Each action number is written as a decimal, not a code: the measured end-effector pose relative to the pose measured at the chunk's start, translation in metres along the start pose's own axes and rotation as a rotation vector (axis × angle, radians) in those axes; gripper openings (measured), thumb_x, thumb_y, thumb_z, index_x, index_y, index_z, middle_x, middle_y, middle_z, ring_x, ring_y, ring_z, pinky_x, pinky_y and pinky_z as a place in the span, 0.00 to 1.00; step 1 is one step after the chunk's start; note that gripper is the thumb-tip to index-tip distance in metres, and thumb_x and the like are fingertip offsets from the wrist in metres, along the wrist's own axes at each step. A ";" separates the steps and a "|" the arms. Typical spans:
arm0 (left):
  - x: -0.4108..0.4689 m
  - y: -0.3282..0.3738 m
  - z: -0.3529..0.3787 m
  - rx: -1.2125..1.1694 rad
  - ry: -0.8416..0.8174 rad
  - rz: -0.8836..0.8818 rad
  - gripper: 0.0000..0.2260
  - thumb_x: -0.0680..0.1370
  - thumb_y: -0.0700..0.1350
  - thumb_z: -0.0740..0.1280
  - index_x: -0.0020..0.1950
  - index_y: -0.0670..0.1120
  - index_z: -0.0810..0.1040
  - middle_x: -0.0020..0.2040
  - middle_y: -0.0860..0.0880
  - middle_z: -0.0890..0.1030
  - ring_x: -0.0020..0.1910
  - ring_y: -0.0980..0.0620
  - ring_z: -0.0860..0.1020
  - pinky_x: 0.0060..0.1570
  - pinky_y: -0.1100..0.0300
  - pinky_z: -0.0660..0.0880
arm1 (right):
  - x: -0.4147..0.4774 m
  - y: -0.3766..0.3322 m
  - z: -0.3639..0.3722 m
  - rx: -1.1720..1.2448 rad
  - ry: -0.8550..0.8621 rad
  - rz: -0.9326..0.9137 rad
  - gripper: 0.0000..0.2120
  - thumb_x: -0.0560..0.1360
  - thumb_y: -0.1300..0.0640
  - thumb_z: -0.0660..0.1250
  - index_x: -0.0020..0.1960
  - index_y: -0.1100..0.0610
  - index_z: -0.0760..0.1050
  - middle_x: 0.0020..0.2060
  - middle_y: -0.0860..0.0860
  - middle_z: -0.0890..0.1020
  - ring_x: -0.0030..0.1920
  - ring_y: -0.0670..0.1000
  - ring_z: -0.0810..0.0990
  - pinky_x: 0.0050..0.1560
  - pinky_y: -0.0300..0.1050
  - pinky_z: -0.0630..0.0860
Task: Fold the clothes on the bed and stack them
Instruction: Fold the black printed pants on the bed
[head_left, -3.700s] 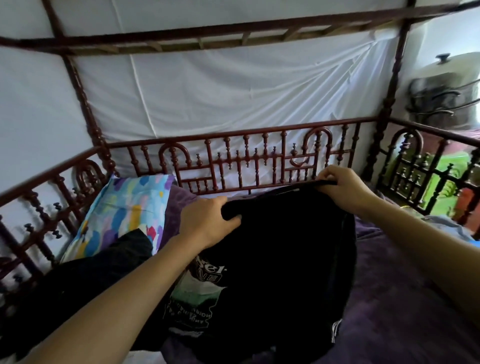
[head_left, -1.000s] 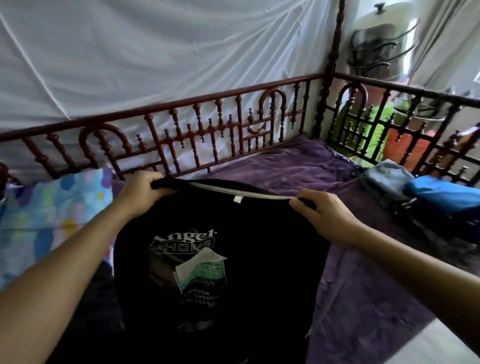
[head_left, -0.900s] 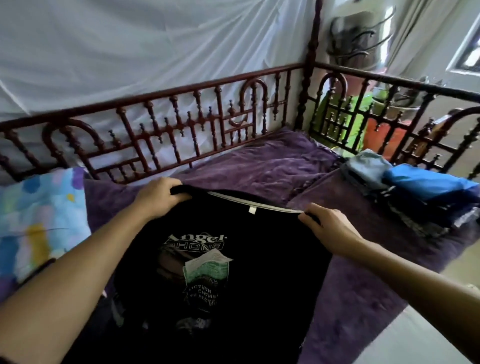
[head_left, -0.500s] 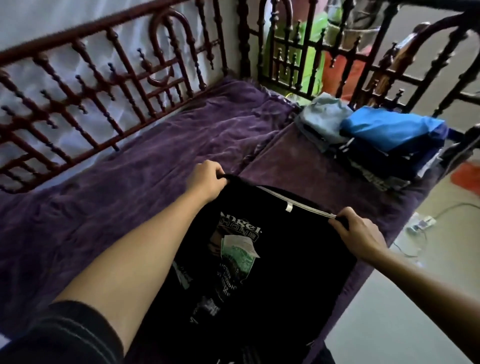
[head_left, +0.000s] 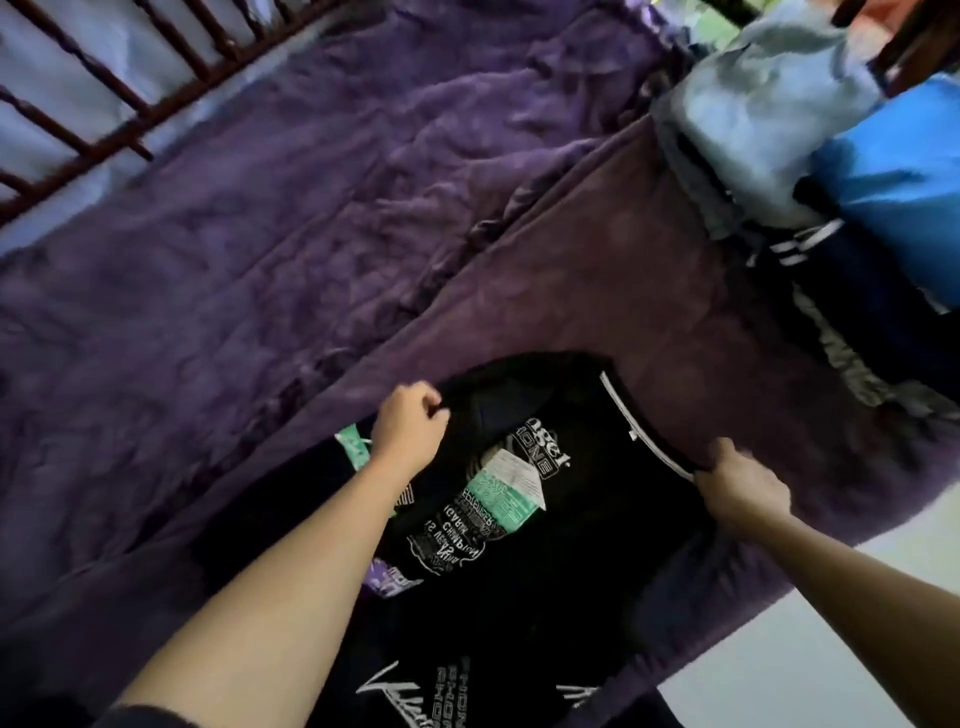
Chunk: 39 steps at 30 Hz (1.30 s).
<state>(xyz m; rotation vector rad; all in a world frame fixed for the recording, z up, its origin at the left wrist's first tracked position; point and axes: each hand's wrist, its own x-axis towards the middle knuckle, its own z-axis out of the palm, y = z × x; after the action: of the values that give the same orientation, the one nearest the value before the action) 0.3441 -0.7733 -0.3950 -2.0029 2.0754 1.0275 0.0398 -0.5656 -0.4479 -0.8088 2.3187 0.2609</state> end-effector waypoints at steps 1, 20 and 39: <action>-0.009 -0.026 -0.003 0.023 -0.011 -0.083 0.05 0.72 0.45 0.72 0.46 0.47 0.79 0.48 0.44 0.81 0.49 0.43 0.79 0.50 0.53 0.76 | 0.004 -0.016 -0.003 -0.040 0.010 -0.078 0.16 0.75 0.51 0.63 0.61 0.53 0.67 0.58 0.56 0.75 0.59 0.60 0.74 0.53 0.52 0.73; -0.013 -0.246 0.018 0.149 0.320 -0.439 0.12 0.74 0.42 0.69 0.58 0.44 0.81 0.53 0.40 0.79 0.54 0.38 0.75 0.50 0.47 0.73 | 0.072 -0.264 0.029 0.005 0.088 -0.745 0.12 0.75 0.45 0.67 0.55 0.48 0.82 0.49 0.56 0.84 0.51 0.60 0.81 0.49 0.49 0.75; -0.060 -0.265 0.069 -0.161 0.559 -0.593 0.33 0.76 0.54 0.68 0.75 0.42 0.61 0.67 0.35 0.69 0.64 0.35 0.69 0.59 0.42 0.68 | -0.012 -0.290 0.111 -0.071 0.151 -1.302 0.14 0.70 0.57 0.65 0.54 0.57 0.77 0.46 0.56 0.77 0.48 0.60 0.76 0.44 0.51 0.76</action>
<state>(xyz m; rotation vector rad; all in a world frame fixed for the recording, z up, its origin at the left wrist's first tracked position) 0.5674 -0.6662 -0.5251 -2.9840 1.3991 0.5748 0.2827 -0.7467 -0.5170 -2.1778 1.4571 -0.3078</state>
